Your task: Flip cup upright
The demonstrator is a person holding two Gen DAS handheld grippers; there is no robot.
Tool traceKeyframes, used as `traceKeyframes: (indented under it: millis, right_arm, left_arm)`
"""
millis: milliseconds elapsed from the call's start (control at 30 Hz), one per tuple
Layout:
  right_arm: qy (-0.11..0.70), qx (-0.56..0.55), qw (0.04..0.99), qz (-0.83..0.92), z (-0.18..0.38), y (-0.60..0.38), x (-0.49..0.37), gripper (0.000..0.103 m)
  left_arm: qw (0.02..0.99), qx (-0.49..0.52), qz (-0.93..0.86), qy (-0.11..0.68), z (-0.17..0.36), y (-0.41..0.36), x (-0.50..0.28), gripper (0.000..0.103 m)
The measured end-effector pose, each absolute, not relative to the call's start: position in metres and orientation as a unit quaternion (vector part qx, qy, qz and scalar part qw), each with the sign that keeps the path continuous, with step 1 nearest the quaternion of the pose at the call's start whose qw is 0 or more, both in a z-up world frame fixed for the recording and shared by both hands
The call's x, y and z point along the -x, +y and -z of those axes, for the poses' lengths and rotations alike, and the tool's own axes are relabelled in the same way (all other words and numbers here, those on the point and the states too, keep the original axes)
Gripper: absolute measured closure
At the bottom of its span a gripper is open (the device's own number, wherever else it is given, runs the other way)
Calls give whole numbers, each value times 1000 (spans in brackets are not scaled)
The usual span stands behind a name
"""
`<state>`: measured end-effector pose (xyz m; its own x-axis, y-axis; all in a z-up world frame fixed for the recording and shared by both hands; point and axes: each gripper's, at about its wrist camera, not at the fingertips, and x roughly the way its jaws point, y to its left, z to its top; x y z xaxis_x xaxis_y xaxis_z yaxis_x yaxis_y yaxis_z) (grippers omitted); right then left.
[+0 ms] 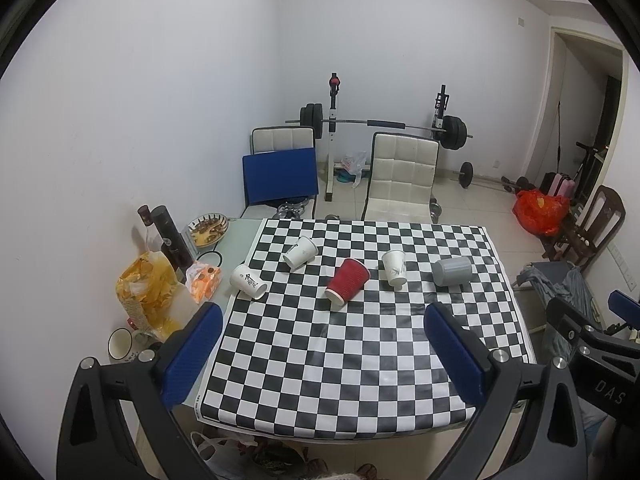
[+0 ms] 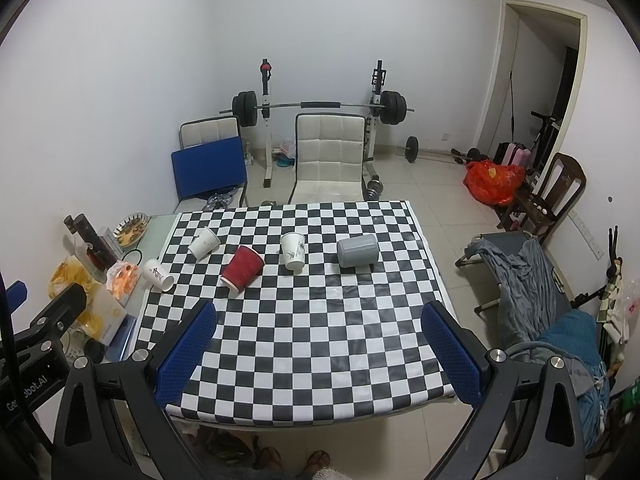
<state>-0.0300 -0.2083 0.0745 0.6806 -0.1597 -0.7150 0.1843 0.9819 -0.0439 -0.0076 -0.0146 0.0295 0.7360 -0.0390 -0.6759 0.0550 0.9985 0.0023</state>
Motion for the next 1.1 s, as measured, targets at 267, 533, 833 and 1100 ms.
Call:
traceKeyframes:
  millis: [267, 533, 833, 1100]
  right_arm:
    - [387, -16, 917, 94, -73, -209, 31, 0]
    - [387, -17, 917, 93, -74, -209, 32, 0]
    - [401, -26, 912, 81, -70, -219, 24, 0]
    - [468, -14, 881, 73, 6, -245, -14, 0]
  left_arm:
    - [931, -10, 25, 364, -30, -15, 7, 0]
    - [931, -10, 25, 363, -30, -15, 7, 0]
    - [930, -5, 7, 366, -22, -20, 5, 0]
    - [918, -26, -39, 394, 38, -33, -16, 0]
